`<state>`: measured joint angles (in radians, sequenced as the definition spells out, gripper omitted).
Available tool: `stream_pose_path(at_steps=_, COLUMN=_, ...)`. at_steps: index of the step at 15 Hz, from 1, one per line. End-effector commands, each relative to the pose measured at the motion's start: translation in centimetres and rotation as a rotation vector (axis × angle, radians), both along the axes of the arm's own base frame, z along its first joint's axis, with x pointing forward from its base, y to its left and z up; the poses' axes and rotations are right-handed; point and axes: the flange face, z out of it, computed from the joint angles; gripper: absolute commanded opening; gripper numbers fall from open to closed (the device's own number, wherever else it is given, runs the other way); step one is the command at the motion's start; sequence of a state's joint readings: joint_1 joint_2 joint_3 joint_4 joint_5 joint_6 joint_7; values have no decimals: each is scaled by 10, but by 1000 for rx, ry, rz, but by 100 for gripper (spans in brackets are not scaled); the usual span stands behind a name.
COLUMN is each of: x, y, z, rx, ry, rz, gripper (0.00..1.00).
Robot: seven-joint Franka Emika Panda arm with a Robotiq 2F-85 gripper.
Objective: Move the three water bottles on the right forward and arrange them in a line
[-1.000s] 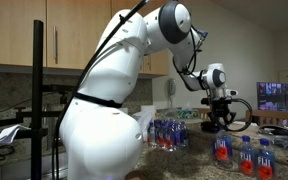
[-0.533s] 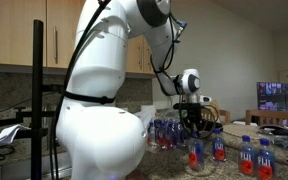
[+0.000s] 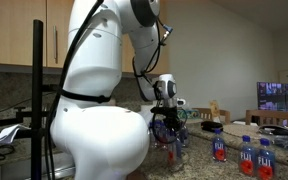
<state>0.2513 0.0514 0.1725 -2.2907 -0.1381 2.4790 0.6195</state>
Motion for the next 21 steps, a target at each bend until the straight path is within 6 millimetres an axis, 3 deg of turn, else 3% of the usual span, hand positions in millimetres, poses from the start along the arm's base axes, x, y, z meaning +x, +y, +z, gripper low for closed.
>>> stream_pose_path(at_steps=1, x=-19, y=12, z=-9, rx=-23, ry=-1, rz=-9, gripper=13)
stream_pose_path(at_steps=15, x=1, y=21, z=-9, rx=-88, ry=118, rz=236, gripper=13)
stream_pose_path(at_steps=21, x=-4, y=17, z=-11, rx=-71, ry=96, rz=266, gripper=13)
